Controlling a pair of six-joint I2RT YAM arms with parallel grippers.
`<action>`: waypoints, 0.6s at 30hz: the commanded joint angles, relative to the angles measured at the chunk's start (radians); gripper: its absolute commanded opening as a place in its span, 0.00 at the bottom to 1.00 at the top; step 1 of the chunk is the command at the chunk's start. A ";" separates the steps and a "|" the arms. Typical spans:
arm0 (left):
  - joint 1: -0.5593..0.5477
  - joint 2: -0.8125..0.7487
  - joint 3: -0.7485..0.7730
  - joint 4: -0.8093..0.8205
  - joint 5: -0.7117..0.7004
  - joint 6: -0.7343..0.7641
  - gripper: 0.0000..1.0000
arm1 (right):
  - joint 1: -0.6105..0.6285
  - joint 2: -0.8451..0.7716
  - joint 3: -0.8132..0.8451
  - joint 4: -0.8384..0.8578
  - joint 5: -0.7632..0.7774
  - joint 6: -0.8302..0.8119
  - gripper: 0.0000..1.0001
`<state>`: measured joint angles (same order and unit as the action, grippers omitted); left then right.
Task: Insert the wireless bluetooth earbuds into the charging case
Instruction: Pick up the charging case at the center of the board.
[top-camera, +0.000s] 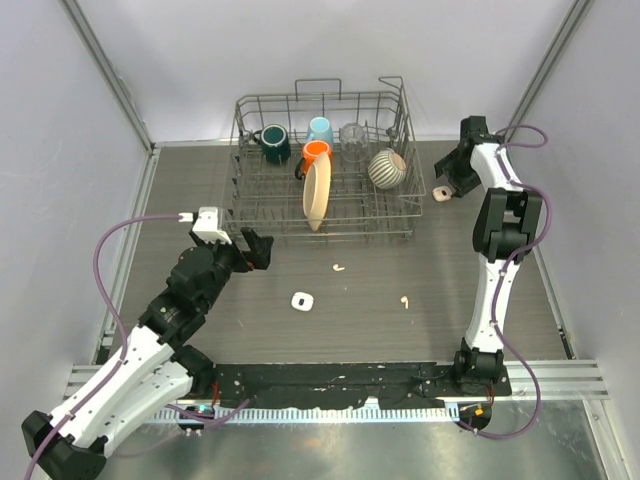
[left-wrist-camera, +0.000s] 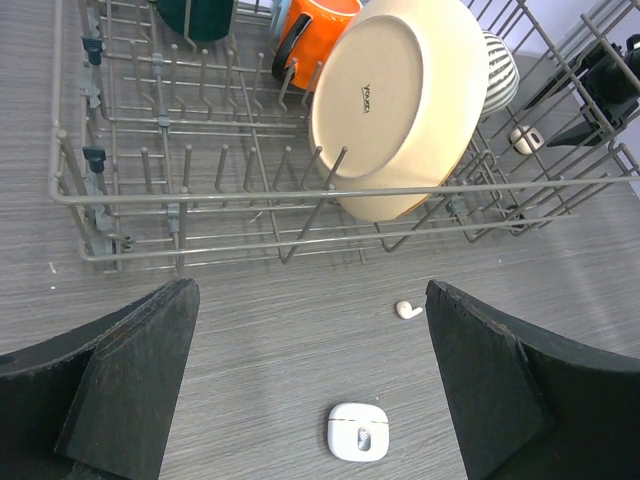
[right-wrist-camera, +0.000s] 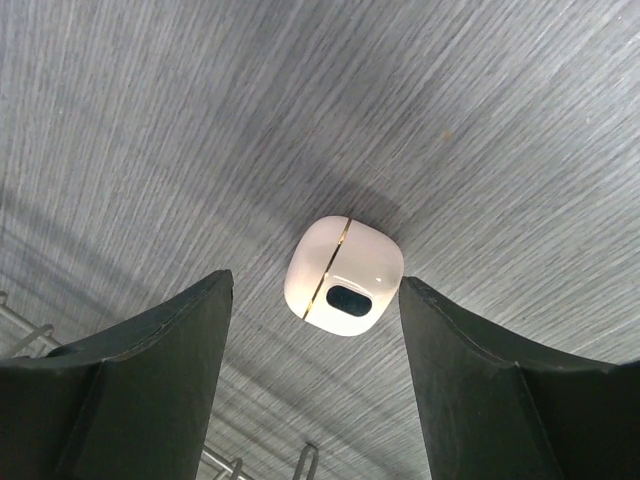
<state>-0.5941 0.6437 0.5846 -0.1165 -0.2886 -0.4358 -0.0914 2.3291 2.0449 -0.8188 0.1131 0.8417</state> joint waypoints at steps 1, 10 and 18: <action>0.007 -0.003 0.000 0.012 -0.012 0.014 1.00 | 0.021 0.001 0.063 -0.043 0.063 0.000 0.72; 0.017 0.008 0.009 0.005 0.008 0.017 1.00 | 0.039 0.019 0.090 -0.088 0.142 0.002 0.71; 0.025 0.014 0.009 0.002 0.017 0.016 1.00 | 0.039 0.045 0.087 -0.085 0.132 0.014 0.69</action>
<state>-0.5770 0.6533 0.5846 -0.1287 -0.2832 -0.4358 -0.0540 2.3608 2.0945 -0.8909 0.2165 0.8417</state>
